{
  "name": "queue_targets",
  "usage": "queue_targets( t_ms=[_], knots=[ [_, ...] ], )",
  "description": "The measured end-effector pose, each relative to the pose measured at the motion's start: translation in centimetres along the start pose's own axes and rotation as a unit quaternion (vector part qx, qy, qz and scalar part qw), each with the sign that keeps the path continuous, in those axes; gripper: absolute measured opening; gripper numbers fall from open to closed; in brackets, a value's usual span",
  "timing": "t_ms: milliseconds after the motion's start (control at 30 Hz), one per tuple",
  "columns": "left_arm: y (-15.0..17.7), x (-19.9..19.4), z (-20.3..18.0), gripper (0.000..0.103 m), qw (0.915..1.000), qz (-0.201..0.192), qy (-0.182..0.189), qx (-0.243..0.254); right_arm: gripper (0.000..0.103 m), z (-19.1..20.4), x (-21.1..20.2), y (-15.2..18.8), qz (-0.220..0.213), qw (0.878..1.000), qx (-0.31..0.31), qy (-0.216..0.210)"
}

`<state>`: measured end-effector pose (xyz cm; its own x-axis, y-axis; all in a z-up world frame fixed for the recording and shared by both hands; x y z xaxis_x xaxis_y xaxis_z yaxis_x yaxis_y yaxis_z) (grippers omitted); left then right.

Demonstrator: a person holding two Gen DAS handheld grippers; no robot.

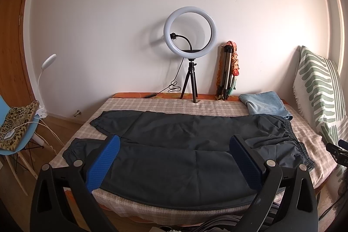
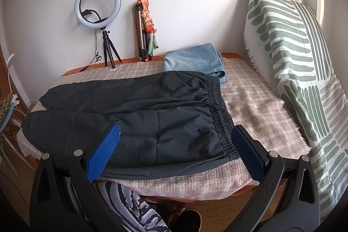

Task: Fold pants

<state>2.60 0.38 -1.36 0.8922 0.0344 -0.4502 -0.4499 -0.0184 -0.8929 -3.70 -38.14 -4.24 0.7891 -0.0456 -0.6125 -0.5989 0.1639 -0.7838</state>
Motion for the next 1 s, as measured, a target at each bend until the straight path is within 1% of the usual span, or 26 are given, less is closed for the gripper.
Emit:
queue_targets(
  t_ms=[200,233,367,400,433,500,533,600,633,667,700,733,800,833,933,1000],
  knots=[
    [0.1,0.5,0.4,0.102,1.0,0.002,-0.004,0.0,0.103,0.1,0.2,0.0,0.001,1.0,0.001,-0.004],
    [0.2,0.7,0.6,0.102,1.0,0.002,-0.005,-0.001,0.103,0.9,0.4,0.7,0.002,1.0,0.001,-0.006],
    [0.4,1.4,1.3,0.102,0.9999,0.008,-0.009,0.0,0.103,1.4,1.2,0.8,0.007,0.999,-0.048,0.013],
    [0.6,1.7,1.7,0.102,0.9999,0.011,-0.012,0.001,0.103,1.5,1.2,0.8,0.006,0.999,-0.05,0.011],
    [0.8,2.1,2.1,0.102,0.9997,0.017,-0.015,0.002,0.103,1.6,1.7,0.6,0.01,0.996,-0.085,0.029],
    [1.1,2.8,3.0,0.102,0.9996,0.026,-0.013,0.002,0.103,1.9,2.0,0.6,0.005,0.995,-0.1,0.027],
    [1.4,3.2,3.7,0.102,0.9993,0.035,-0.014,0.001,0.103,2.4,2.2,0.2,-0.039,0.995,-0.095,0.015],
    [1.8,3.8,4.8,0.102,0.9988,0.046,-0.019,-0.002,0.103,3.3,2.5,0.3,-0.053,0.992,-0.116,0.004],
    [2.2,4.2,5.5,0.102,0.9984,0.052,-0.022,-0.004,0.103,3.8,2.7,0.4,-0.053,0.99,-0.128,0.0],
    [2.6,4.6,6.4,0.102,0.9979,0.059,-0.025,-0.004,0.103,4.2,3.1,1.0,-0.015,0.991,-0.133,-0.013],
    [3.0,4.9,7.2,0.102,0.9976,0.064,-0.027,-0.005,0.103,4.5,3.4,1.4,-0.001,0.989,-0.15,-0.016],
    [3.7,5.5,8.4,0.102,0.9969,0.072,-0.029,-0.01,0.103,4.8,3.8,2.0,0.028,0.985,-0.168,-0.021],
    [4.5,6.4,10.3,0.102,0.9954,0.087,-0.031,-0.023,0.103,5.6,4.4,3.0,0.061,0.977,-0.203,-0.026],
    [5.1,7.0,11.7,0.102,0.994,0.099,-0.034,-0.032,0.103,5.9,4.7,3.7,0.08,0.972,-0.215,-0.038],
    [6.6,8.5,14.7,0.102,0.9898,0.123,-0.05,-0.05,0.103,6.5,5.6,5.3,0.115,0.96,-0.25,-0.058],
    [7.6,9.4,16.4,0.102,0.9867,0.138,-0.063,-0.058,0.103,6.9,6.3,6.5,0.126,0.952,-0.27,-0.076]
  ],
)
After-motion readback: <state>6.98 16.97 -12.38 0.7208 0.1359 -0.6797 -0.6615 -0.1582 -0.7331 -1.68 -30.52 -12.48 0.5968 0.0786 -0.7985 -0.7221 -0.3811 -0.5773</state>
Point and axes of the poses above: each gripper's, at about its wrist camera, not at the fingertips, and x roughly the way its jaws point, z to its left, y to its underside, the point moved 2 cm from there along x, roughly the way its jaws point, and after that the axes turned 1 degree about -y, right-handed, at the moved point
